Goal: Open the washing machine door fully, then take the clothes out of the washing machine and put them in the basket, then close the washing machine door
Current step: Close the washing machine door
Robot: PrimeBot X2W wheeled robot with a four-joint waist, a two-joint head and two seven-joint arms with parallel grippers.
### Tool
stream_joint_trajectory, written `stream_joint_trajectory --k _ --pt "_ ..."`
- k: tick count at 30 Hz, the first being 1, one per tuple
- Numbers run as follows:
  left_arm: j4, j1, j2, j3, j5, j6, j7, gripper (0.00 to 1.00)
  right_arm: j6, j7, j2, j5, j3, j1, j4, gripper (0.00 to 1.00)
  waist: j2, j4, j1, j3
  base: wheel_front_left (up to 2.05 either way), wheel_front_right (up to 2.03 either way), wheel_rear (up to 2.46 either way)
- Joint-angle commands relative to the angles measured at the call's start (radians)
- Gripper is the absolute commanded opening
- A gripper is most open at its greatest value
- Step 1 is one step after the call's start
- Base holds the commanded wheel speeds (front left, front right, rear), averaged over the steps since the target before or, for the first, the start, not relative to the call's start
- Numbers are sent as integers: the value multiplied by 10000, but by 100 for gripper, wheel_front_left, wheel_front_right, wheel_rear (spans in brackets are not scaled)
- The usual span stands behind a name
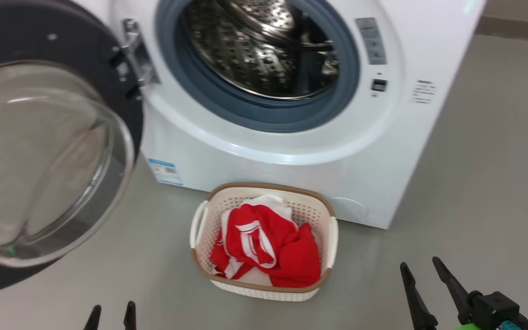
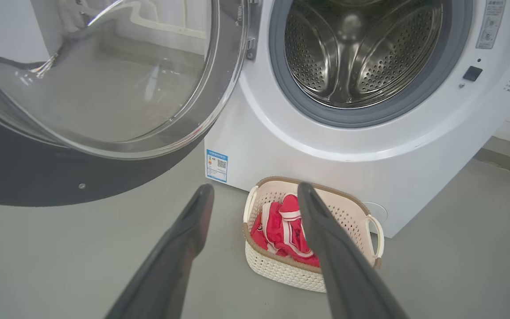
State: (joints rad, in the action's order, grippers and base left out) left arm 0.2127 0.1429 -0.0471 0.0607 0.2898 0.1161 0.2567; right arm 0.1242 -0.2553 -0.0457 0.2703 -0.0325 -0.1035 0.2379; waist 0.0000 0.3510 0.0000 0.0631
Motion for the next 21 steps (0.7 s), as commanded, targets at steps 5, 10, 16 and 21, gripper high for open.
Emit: stream_joint_trajectory --k 5,10,16,21 --pt "-505 124 -33 203 526 -436 51 100 65 -65 -268 -97 -722 198 -71 100 0 1431 0 -297 0 0 0" --pt "-814 258 -33 177 1068 -805 51 100 65 -65 -484 -36 -1348 756 211 100 0 1568 0 -125 0 0 0" --pt "-1103 352 -32 212 1469 -1108 51 100 65 -65 -648 118 -1914 1353 490 100 0 1650 0 -7 0 0 0" --pt "-1163 423 -32 177 1578 -1187 51 100 65 -65 -680 211 -2085 1526 603 100 0 1658 0 -7 0 0 0"
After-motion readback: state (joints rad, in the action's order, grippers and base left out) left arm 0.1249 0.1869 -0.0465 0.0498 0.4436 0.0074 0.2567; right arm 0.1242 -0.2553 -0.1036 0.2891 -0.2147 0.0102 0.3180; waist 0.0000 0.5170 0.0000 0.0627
